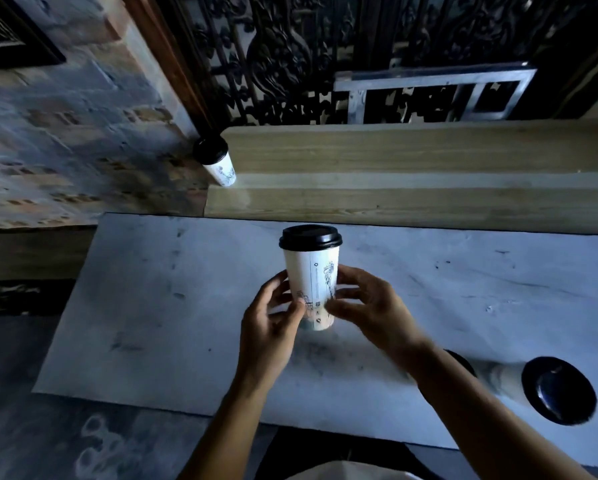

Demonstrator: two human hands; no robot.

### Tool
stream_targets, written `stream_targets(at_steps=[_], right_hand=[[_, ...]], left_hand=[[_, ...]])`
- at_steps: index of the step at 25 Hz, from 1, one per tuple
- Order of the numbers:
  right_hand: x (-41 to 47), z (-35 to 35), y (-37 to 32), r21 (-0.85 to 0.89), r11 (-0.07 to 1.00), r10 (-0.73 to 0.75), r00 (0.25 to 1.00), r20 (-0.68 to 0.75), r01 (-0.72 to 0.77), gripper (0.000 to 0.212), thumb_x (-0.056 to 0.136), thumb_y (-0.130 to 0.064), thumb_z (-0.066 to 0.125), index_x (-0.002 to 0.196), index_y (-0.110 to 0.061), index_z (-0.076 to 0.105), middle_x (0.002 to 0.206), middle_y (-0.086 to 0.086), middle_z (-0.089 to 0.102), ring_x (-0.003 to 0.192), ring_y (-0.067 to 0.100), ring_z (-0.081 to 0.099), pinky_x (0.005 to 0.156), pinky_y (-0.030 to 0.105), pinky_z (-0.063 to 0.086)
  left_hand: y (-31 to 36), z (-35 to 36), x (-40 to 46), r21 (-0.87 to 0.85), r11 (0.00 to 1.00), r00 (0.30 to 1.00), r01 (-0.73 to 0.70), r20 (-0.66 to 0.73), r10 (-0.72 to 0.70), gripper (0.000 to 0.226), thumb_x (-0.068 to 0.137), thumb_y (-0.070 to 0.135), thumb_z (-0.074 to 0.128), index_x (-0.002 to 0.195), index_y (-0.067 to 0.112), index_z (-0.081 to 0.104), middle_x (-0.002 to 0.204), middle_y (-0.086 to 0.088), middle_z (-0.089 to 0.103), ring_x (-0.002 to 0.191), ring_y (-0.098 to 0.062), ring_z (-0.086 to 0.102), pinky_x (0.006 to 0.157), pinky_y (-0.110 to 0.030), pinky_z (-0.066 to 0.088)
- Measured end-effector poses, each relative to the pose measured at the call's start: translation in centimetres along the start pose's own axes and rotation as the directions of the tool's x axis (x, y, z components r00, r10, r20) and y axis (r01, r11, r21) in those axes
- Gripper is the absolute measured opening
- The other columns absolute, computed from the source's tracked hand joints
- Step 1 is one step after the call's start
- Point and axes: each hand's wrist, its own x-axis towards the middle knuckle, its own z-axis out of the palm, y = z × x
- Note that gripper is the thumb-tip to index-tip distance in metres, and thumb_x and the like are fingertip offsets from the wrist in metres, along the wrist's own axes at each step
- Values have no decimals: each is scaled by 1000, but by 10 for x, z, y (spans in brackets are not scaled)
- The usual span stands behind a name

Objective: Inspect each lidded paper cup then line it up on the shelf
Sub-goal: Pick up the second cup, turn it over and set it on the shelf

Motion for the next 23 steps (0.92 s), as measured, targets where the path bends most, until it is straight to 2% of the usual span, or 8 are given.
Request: stream_targets(at_steps=[3, 6, 8, 11, 15, 19, 22, 23], right_hand=[[55, 11, -10, -106, 994, -1, 999, -47, -4, 49, 78, -10, 82, 121, -29, 70, 112, -10, 76, 92, -7, 71, 85, 26, 60], [131, 18, -14, -218, 976, -10, 994, -105, -13, 48, 80, -7, 81, 119, -32, 65, 106, -20, 72, 87, -17, 67, 79, 15, 56], [193, 20, -10, -287, 958, -46, 985, -164, -3, 46, 80, -10, 80, 120, -24, 64, 102, -16, 73, 90, -8, 70, 77, 9, 53], [277, 19, -2, -359, 931, -137, 972, -190, 61, 50, 83, -5, 75, 129, -12, 57, 112, -7, 70, 100, 8, 72, 64, -3, 44], [350, 12, 21, -399, 903, -254, 945, -204, 157, 55, 88, -4, 72, 138, -5, 50, 125, -1, 64, 108, 5, 62, 64, -3, 47], [379, 7, 53, -415, 899, -255, 937, -238, 140, 57, 88, -1, 72, 138, -6, 46, 134, 4, 67, 114, 12, 70, 76, 4, 55], [387, 9, 71, -431, 895, -242, 938, -248, 117, 64, 84, 1, 73, 140, -5, 44, 127, -3, 65, 109, 11, 72, 79, 6, 56], [388, 10, 75, -443, 890, -238, 937, -254, 105, 66, 83, 0, 73, 141, -6, 44, 127, -2, 67, 111, 12, 72, 83, 11, 58]], left_hand=[[-8, -8, 60, 110, 994, 999, -27, 23, 25, 43, 90, 13, 72, 132, 17, 62, 115, 3, 72, 90, 3, 68, 72, -12, 53], [-23, -6, 144, 94, 995, 996, -29, 81, 22, 43, 87, 10, 73, 129, 16, 63, 111, 3, 73, 93, -2, 70, 78, -18, 56], [-40, 3, 206, 64, 997, 995, -39, 94, 33, 46, 83, 10, 72, 128, 12, 63, 109, 2, 73, 98, -9, 71, 86, -26, 58], [-60, 23, 290, -8, 997, 994, -71, 88, 71, 53, 78, 4, 62, 131, 6, 60, 112, -5, 73, 107, -18, 70, 94, -30, 55], [-97, 50, 374, -140, 989, 993, -52, 98, 66, 63, 76, -11, 52, 136, 4, 55, 127, -19, 67, 120, -28, 65, 105, -42, 51], [-119, 70, 397, -180, 984, 993, 2, 115, 19, 59, 79, -28, 50, 133, -4, 54, 117, -15, 66, 102, -16, 66, 99, -31, 51], [-122, 81, 392, -270, 960, 991, 75, 124, -42, 61, 77, -34, 45, 130, -5, 54, 125, -22, 65, 110, -22, 65, 101, -33, 52], [-122, 81, 391, -294, 952, 991, 85, 123, -50, 63, 76, -35, 45, 130, -4, 53, 128, -24, 64, 113, -22, 65, 100, -31, 53]])
